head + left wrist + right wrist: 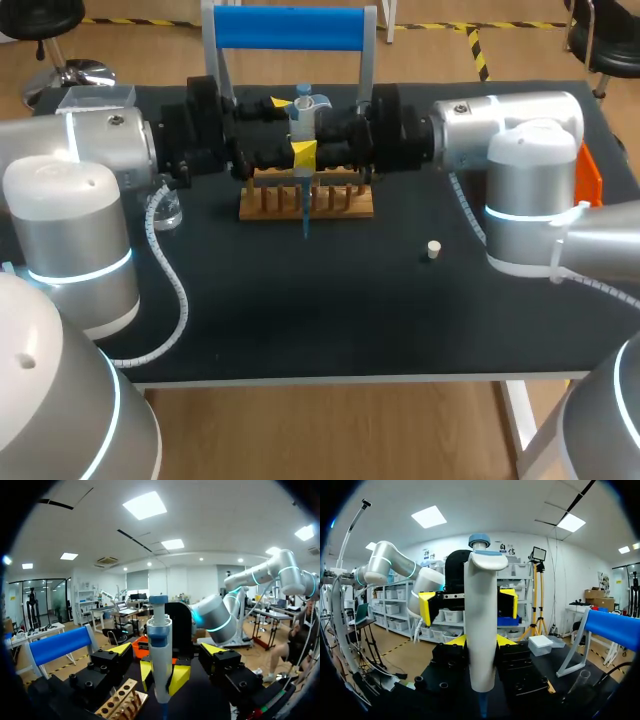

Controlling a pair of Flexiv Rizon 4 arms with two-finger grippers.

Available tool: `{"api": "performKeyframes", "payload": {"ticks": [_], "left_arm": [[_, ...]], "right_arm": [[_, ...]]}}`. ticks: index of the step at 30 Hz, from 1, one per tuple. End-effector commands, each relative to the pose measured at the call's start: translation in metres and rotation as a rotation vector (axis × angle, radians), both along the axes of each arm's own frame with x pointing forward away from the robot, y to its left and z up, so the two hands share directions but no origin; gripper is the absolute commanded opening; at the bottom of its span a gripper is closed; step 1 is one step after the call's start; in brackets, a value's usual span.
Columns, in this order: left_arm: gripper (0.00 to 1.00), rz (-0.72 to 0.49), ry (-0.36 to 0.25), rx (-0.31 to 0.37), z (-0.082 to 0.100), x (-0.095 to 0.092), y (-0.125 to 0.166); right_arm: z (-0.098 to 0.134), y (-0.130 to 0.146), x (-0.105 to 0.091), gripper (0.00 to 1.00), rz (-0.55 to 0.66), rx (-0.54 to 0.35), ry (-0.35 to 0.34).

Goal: Invert the test tube, pick up the pipette, mount the tip to pipette, aspirate from beaker and dispense into the tube, eject the tip, return the pipette, and cap with the stopper.

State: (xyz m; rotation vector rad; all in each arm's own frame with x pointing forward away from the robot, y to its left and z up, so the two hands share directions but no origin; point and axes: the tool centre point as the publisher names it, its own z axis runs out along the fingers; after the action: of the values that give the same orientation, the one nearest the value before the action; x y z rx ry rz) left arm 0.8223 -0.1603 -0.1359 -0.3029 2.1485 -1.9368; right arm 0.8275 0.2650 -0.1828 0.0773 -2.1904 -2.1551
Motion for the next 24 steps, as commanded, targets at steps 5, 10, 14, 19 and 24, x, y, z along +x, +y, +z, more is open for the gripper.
{"api": "performKeyframes", "payload": {"ticks": [5, 10, 14, 19, 24], "left_arm": [[1.00, 0.004, -0.002, -0.003, -0.001, -0.001, 0.000], [1.00, 0.004, -0.002, -0.003, -0.001, -0.001, 0.000], [1.00, 0.004, -0.002, -0.003, -0.001, -0.001, 0.000], [1.00, 0.004, -0.002, -0.003, -0.001, -0.001, 0.000], [1.00, 0.004, -0.002, -0.003, -0.001, -0.001, 0.000]], "right_arm": [[0.002, -0.038, 0.002, 0.00, 0.006, -0.018, -0.009], [0.004, -0.064, 0.006, 0.00, 0.001, -0.015, -0.017], [0.005, -0.085, 0.009, 0.00, -0.004, -0.019, -0.024], [0.008, -0.119, 0.018, 0.00, -0.009, -0.035, -0.030], [0.007, -0.153, 0.034, 0.00, -0.015, -0.040, -0.015]]}}
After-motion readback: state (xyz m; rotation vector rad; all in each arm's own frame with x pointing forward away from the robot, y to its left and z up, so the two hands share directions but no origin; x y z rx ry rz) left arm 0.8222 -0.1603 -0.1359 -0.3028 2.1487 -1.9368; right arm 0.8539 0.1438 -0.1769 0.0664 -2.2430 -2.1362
